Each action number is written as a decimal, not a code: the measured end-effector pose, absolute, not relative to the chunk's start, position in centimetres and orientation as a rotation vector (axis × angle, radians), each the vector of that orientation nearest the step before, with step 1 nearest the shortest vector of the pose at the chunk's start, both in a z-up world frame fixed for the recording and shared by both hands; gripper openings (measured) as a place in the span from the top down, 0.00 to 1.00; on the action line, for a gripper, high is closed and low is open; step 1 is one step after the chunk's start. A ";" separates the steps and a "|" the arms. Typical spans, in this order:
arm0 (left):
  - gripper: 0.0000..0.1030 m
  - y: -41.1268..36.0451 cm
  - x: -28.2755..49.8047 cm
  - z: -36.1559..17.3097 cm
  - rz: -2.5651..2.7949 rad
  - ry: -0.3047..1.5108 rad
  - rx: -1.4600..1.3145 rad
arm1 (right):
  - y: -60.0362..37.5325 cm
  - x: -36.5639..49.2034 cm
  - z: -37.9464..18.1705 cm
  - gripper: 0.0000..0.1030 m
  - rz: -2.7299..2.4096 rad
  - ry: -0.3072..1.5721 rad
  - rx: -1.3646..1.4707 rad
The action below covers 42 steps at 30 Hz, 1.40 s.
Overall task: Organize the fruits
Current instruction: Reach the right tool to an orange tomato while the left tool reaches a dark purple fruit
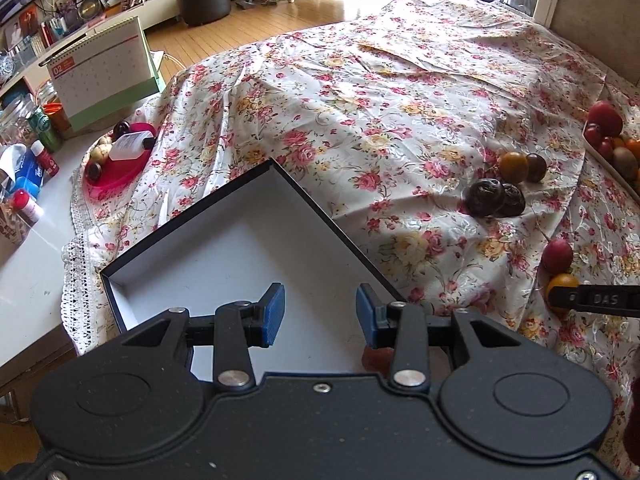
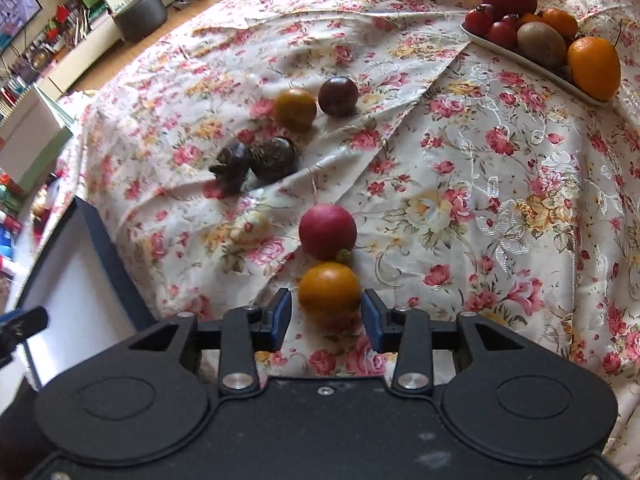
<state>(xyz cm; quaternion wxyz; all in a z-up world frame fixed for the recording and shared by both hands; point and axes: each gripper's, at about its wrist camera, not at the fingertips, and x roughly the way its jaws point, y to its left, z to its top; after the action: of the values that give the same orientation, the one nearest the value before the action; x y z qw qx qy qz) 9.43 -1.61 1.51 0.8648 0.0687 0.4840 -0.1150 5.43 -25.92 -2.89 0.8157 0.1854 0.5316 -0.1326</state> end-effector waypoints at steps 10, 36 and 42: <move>0.54 -3.1 8.8 1.1 -0.290 1.014 0.208 | -26.3 5.4 -3.7 0.62 -0.264 1.143 0.401; 0.54 -14.9 14.6 0.3 -0.431 1.061 0.188 | -33.4 3.6 -0.9 0.80 -0.253 1.045 0.460; 0.54 -17.0 15.5 -1.1 -0.443 1.051 0.192 | -33.5 3.4 -1.4 0.77 -0.237 1.042 0.481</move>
<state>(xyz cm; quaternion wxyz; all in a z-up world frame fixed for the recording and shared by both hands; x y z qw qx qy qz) 15.47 -16.98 -1.11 0.8374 0.0906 0.4966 -0.2095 3.36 -33.52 -1.43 0.8331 0.2270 0.4919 -0.1120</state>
